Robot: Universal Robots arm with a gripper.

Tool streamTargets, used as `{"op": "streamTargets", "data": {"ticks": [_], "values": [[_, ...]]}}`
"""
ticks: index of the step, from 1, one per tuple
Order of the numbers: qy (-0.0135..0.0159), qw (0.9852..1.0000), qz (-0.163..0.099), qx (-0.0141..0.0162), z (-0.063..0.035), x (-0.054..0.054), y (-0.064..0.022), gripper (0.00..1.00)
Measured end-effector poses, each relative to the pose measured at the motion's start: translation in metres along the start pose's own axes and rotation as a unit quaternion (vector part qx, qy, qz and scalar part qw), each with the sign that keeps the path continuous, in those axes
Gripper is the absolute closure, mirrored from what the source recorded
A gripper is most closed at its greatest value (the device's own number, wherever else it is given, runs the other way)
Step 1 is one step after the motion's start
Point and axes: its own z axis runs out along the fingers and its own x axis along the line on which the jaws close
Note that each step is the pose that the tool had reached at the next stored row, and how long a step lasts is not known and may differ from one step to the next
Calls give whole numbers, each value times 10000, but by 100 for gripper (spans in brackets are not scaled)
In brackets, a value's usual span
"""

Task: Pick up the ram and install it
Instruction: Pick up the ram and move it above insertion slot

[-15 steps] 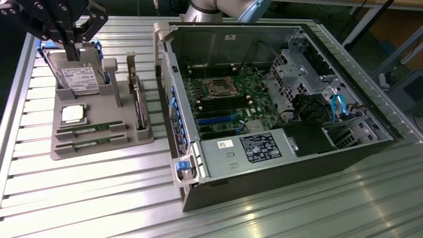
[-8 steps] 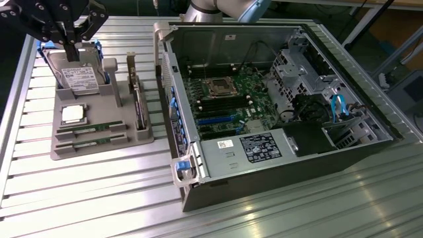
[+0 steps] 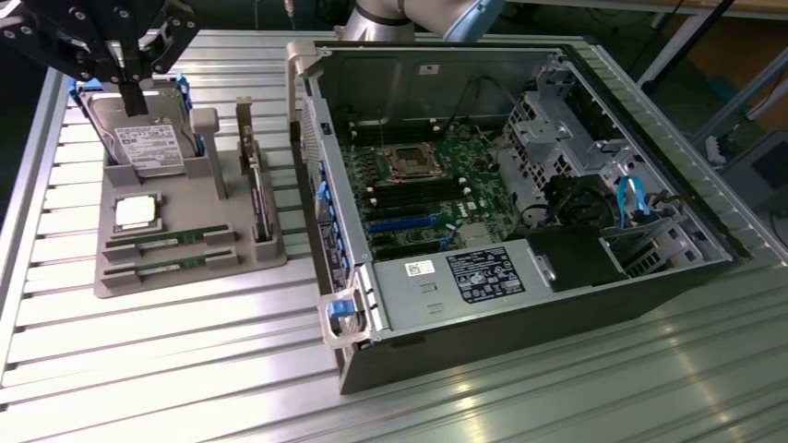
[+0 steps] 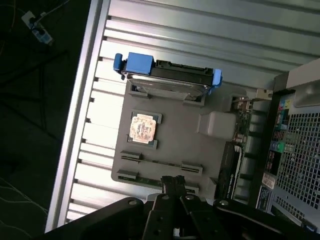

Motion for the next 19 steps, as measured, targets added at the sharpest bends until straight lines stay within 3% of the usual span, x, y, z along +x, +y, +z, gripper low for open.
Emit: {"op": "streamTargets", "data": {"ticks": [8, 13, 19], "values": [[21, 9985, -540, 28, 0, 0, 0, 90], [36, 9957, -923, 48, 0, 0, 0, 90], [53, 9905, -1375, 71, 0, 0, 0, 90]]}}
